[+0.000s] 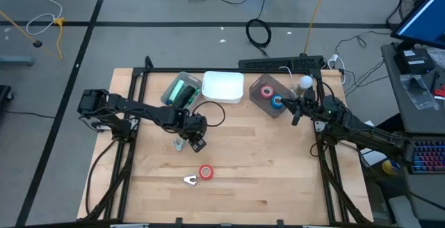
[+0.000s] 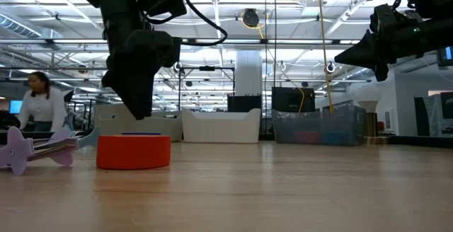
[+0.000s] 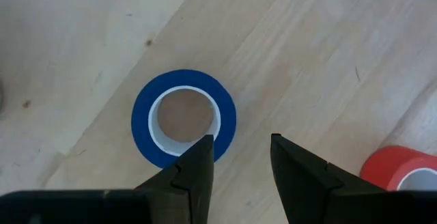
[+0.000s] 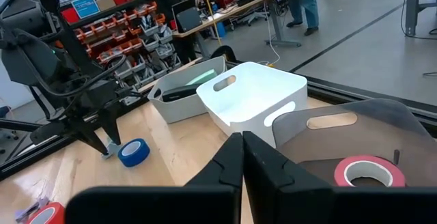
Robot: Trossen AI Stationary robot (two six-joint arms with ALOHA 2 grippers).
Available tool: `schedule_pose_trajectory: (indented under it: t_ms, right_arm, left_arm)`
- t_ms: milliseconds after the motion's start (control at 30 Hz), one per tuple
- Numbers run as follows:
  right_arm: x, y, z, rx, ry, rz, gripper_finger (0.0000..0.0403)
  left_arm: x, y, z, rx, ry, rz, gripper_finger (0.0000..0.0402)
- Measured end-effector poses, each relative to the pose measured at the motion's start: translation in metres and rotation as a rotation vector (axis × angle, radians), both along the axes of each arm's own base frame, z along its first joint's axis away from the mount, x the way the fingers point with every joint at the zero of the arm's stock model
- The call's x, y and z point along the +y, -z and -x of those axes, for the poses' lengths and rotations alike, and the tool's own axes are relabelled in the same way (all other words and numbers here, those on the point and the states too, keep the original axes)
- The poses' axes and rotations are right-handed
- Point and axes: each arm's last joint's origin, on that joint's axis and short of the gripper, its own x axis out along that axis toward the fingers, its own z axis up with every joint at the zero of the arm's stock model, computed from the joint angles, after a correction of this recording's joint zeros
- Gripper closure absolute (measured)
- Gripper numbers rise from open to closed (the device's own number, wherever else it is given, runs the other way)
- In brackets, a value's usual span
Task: Pick and place Stapler, Stapler remover, tape
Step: Put the dark blue tape into the black bin
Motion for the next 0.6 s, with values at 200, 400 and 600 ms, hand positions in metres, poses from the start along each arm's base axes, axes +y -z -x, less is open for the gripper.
schedule_pose_trajectory:
  t_ms: [200,400,600]
  right_arm:
    - [0.0,0.0,0.0,0.0,0.0,0.0,0.0403]
    - [0.0,0.0,0.0,0.0,0.0,0.0,0.0403]
    - [0.0,-0.0004,0.0,0.001,0.0,0.003,0.0403]
  left_arm:
    - [0.0,0.0,0.0,0.0,-0.012,0.004,0.0254]
    - [0.0008,0.0,-0.0004,-0.004,-0.007,-0.026,0.0254]
    - [0.0008,0.0017,-0.0014,-0.002,0.006,-0.031,0.0254]
